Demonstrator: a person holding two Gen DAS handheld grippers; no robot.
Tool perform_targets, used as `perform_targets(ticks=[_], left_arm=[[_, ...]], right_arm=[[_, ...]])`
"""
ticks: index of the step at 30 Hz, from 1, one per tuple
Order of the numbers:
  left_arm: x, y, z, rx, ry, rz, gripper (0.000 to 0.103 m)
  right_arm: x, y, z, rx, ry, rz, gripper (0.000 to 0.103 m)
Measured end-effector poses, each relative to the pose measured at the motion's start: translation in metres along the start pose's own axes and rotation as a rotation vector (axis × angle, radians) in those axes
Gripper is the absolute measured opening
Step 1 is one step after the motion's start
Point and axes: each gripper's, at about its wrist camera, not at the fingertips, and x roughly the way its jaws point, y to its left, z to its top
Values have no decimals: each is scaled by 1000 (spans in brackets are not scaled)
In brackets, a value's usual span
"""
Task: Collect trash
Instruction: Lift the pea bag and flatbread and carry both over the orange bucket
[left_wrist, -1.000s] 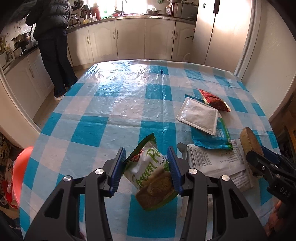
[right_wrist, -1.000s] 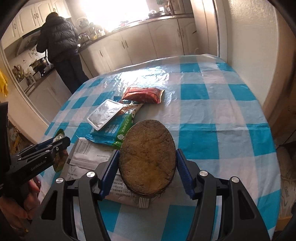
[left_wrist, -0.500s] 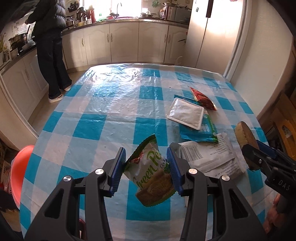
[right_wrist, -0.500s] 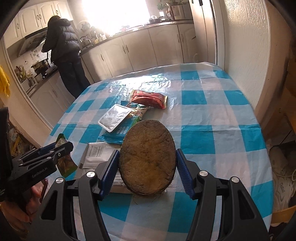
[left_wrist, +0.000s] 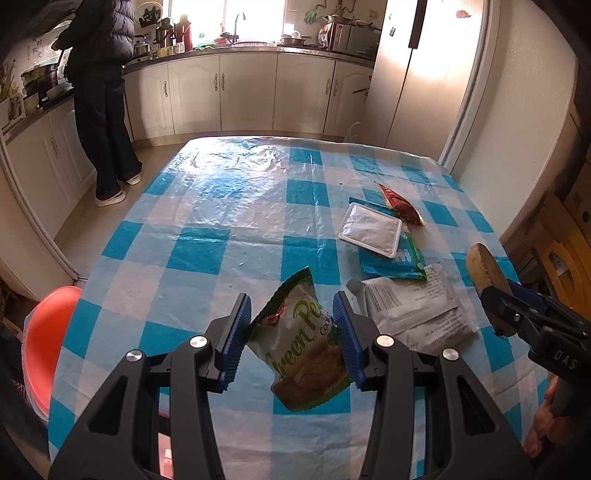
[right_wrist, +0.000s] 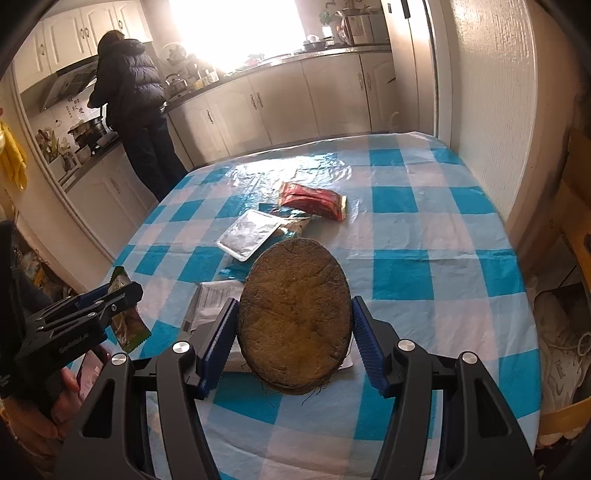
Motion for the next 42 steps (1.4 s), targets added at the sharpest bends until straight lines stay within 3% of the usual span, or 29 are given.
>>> perform_targets(ticks=[9,20,27,33,42], left_arm=[[-15,11,-8,-6,-8,-8,48],[-40,49,-13,-52,-40,34,47],[-62,96,-21,-112,-60,105,47],[-82,151,-33,-179,-75,222,47],[-85,236,-58,-323,-32,362,48]], right_arm=[[4,24,-6,-35,30,36,61],[14,82,-4,-138,76,131,61],[29,132,2,-218,137,234,61],[43,195,5,-337,183,320,61],[70,288,8,-486,280,445,61]])
